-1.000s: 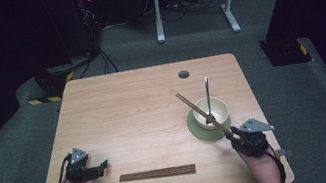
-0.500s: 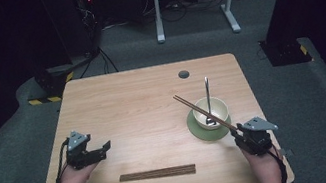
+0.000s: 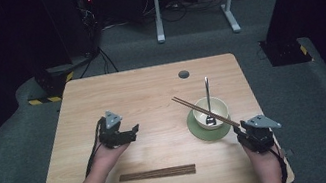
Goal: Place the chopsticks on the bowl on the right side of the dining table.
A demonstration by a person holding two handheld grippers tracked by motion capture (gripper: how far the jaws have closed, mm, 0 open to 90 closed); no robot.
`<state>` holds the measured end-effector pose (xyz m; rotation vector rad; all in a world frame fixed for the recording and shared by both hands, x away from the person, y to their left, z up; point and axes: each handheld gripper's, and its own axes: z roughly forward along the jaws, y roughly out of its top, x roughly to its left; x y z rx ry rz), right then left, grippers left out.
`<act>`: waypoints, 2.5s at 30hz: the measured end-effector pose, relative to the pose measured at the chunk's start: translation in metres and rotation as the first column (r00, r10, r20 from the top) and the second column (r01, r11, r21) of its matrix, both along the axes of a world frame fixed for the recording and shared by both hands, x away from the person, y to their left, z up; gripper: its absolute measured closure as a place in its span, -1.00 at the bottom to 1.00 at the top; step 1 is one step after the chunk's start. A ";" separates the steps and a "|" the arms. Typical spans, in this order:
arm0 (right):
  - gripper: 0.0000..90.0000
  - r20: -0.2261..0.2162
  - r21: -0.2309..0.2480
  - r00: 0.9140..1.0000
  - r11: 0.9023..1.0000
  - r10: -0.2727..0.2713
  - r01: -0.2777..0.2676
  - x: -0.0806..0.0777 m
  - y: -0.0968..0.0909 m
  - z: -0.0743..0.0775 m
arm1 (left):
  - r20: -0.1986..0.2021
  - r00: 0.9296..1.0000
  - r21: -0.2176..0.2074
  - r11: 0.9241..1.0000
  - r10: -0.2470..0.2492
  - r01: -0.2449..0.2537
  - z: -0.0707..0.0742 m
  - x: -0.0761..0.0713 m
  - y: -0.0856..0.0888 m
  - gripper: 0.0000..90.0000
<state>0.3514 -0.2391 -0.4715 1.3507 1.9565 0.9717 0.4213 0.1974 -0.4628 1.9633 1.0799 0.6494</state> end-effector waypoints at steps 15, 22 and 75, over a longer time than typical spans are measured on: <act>0.37 -0.019 -0.014 1.000 1.000 -0.017 0.017 0.008 0.001 -0.002 | -0.013 0.997 -0.053 0.996 -0.077 0.076 -0.008 0.045 -0.081 -0.37; 0.33 -0.025 -0.002 0.999 0.999 -0.033 0.033 0.012 -0.007 -0.006 | -0.003 0.997 -0.062 0.995 -0.081 0.081 -0.013 0.052 -0.097 -0.32; 0.07 -0.002 0.011 1.000 1.000 -0.012 0.012 0.055 -0.014 -0.003 | -0.031 0.993 -0.081 0.990 -0.115 0.112 -0.018 0.052 -0.142 -0.21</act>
